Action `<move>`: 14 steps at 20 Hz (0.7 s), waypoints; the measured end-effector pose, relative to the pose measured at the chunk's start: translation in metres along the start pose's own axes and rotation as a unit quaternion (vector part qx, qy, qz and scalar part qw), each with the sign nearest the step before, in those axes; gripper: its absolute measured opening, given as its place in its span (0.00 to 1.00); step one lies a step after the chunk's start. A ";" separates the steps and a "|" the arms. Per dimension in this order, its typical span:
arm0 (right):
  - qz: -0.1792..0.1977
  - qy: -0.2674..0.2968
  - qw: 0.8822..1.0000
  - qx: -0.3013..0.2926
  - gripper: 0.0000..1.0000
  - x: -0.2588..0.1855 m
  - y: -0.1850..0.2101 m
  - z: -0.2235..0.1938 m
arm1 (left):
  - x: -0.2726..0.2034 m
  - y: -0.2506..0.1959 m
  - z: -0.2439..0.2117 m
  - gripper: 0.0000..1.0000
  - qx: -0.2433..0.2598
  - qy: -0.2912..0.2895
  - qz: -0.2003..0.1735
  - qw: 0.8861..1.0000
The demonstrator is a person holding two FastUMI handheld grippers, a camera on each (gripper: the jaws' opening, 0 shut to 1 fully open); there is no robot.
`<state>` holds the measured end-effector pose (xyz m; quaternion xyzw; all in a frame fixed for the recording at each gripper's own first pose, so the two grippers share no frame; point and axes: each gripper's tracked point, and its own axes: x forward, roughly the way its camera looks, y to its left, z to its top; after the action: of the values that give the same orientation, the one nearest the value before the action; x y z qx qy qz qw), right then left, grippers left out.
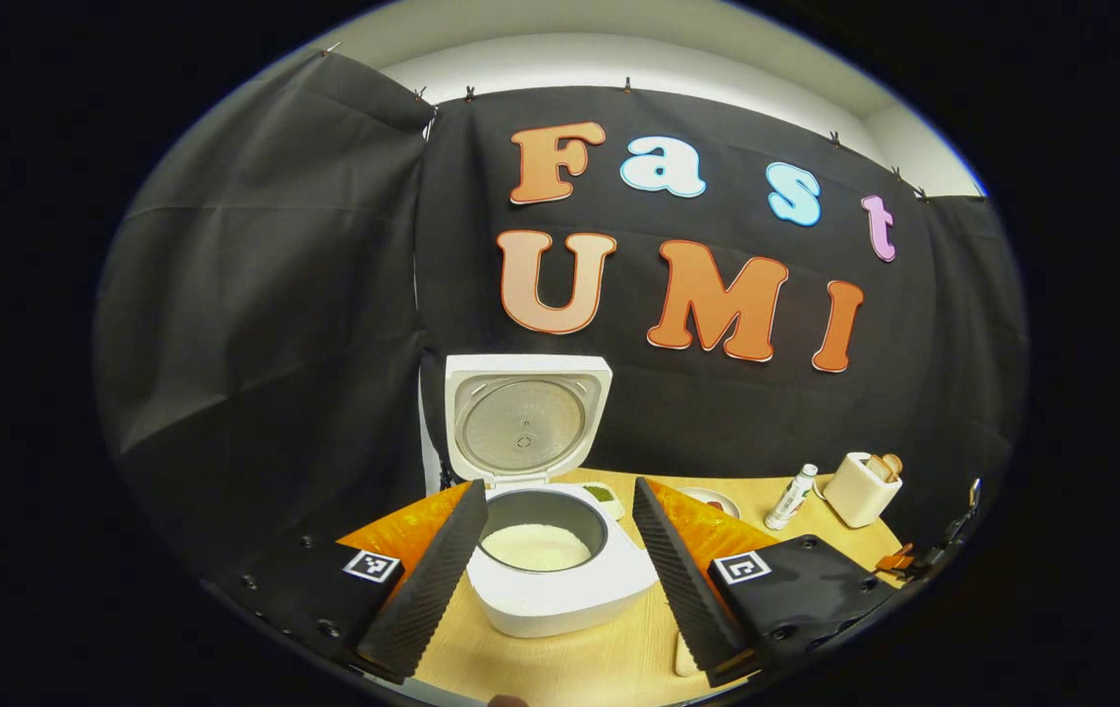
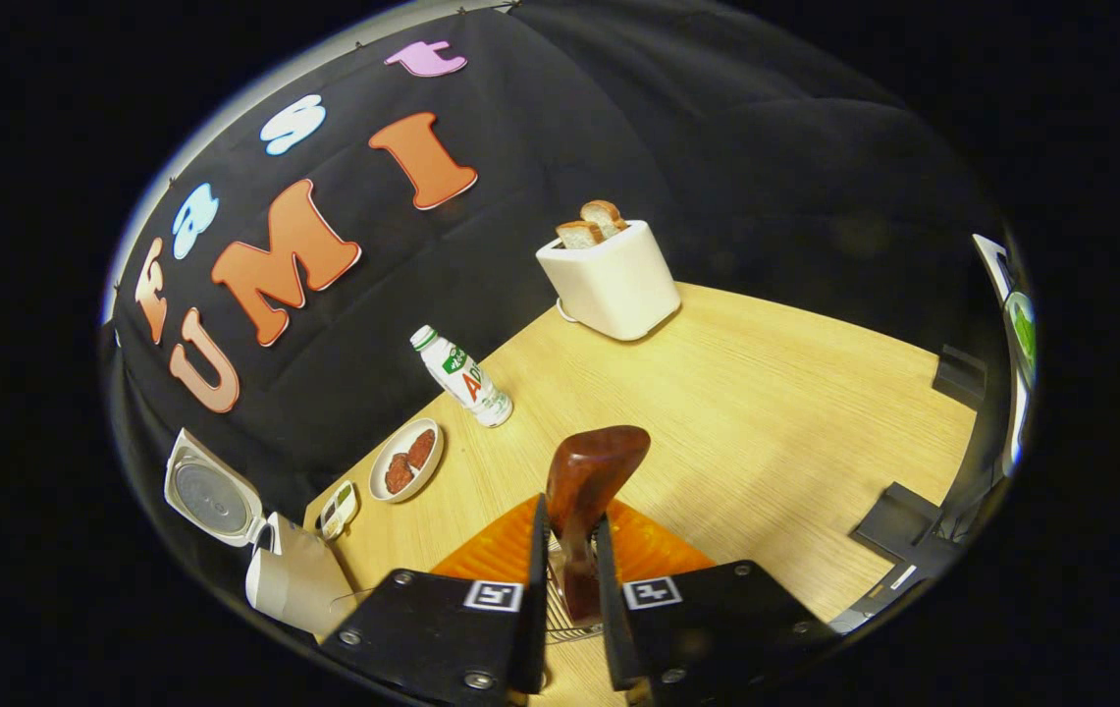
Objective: Close the left gripper, press the button to open the rice cooker; take a wooden spoon from the chopstick holder with the right hand, scoop a spoonful of rice and pour it into the rice cooker, then put the wooden spoon back into the chopstick holder.
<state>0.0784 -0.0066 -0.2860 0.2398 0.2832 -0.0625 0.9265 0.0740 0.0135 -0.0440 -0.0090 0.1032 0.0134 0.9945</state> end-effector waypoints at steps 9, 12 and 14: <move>-0.074 -0.053 0.987 -0.134 0.95 -0.038 -0.007 0.049 | 0.056 -0.003 0.073 1.00 0.011 -0.050 0.012 0.999; -0.078 -0.089 0.976 -0.184 0.95 -0.058 0.006 0.078 | 0.088 -0.003 0.085 1.00 -0.007 -0.044 0.009 0.999; -0.080 -0.114 0.968 -0.210 0.95 -0.073 0.014 0.098 | 0.112 0.000 0.104 1.00 -0.027 -0.044 0.008 0.999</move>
<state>0.0702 -0.0424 -0.1686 0.0076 0.2012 -0.1027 0.9741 0.2049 0.0182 0.0346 -0.0344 0.0586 0.0242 0.9974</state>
